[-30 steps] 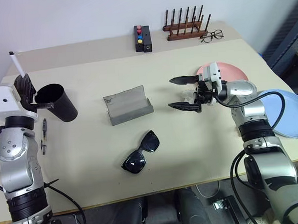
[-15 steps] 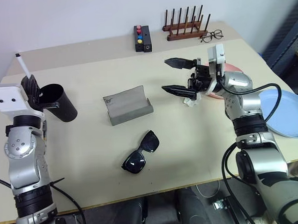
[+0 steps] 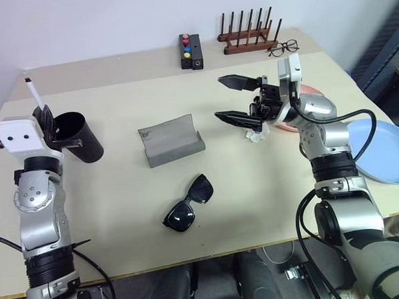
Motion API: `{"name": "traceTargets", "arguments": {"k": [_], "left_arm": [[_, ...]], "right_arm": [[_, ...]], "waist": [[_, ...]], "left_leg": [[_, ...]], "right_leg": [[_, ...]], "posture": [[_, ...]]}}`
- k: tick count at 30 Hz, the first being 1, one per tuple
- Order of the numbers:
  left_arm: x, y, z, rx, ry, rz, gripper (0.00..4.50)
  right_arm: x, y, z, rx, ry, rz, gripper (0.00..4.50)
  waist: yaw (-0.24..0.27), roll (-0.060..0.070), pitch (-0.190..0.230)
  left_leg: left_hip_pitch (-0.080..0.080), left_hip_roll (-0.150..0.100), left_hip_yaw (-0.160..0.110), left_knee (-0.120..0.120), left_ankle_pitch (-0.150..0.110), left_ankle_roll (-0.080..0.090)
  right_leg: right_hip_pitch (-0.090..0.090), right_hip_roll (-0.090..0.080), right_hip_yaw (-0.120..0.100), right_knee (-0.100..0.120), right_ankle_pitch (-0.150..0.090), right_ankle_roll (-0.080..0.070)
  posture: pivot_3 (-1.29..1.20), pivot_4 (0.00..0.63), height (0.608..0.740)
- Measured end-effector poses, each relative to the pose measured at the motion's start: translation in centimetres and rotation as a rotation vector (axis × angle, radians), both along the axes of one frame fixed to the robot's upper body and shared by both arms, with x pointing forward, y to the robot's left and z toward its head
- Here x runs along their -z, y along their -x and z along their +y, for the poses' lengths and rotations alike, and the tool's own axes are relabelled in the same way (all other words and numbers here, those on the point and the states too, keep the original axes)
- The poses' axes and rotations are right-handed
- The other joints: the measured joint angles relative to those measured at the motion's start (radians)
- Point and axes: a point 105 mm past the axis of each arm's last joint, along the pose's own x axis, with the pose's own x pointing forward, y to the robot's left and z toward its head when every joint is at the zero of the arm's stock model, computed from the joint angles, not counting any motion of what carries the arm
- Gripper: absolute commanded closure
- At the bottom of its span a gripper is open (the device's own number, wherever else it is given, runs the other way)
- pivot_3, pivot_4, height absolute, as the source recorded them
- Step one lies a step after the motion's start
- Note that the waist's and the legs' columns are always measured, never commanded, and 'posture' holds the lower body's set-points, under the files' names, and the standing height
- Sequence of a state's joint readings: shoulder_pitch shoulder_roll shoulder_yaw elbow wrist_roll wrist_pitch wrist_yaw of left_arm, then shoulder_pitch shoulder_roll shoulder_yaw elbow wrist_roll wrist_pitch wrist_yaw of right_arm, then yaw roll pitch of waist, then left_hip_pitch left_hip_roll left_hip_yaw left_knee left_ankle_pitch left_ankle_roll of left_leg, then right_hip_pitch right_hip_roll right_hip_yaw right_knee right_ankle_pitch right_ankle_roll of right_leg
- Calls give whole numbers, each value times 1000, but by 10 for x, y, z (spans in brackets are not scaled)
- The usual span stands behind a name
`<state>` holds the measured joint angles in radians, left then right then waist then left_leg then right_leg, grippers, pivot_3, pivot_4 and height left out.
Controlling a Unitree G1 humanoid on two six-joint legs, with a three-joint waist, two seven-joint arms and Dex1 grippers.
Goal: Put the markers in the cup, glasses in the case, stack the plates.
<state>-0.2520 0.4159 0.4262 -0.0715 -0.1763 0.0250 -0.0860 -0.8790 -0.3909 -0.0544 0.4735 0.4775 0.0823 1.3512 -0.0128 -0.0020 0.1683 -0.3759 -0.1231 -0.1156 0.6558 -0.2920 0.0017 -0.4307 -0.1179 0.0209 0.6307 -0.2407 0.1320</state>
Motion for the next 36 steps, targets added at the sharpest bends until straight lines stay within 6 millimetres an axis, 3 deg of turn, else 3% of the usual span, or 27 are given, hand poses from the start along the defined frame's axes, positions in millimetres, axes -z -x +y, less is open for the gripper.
{"name": "traceTargets", "arguments": {"k": [11,14,19,21,30,36], "left_arm": [[0,-2,-2,-24,-28,-24,4433],[0,-2,-2,-24,-28,-25,3343],[-1,-1,-2,-22,-32,-38,811],[-1,-1,-2,-21,-29,-38,54],[1,-1,-3,-15,-23,-37,54],[-13,7,7,-22,45,-104,54]], "right_arm": [[0,-1,0,9,-2,1,0],[0,-1,0,9,-2,1,0],[0,-1,0,9,-1,1,0],[0,-1,0,10,-1,0,0],[0,-1,0,9,1,0,0],[2,-1,3,6,10,1,0]], "waist": [[0,0,0],[0,0,0],[0,0,0],[0,0,0],[0,0,0],[-1,0,0]], "left_leg": [[0,0,0,0,0,0],[0,0,0,0,0,0],[0,0,0,0,0,0],[0,0,0,0,0,0],[0,0,0,0,0,0],[0,0,0,0,0,0]], "right_leg": [[0,0,0,0,0,0],[0,0,0,0,0,0],[0,0,0,0,0,0],[0,0,0,0,0,0],[0,0,0,0,0,0],[0,0,0,0,0,0]], "posture": [[0,150,740],[0,150,740],[0,150,740],[0,150,740],[0,150,740],[0,150,740]]}}
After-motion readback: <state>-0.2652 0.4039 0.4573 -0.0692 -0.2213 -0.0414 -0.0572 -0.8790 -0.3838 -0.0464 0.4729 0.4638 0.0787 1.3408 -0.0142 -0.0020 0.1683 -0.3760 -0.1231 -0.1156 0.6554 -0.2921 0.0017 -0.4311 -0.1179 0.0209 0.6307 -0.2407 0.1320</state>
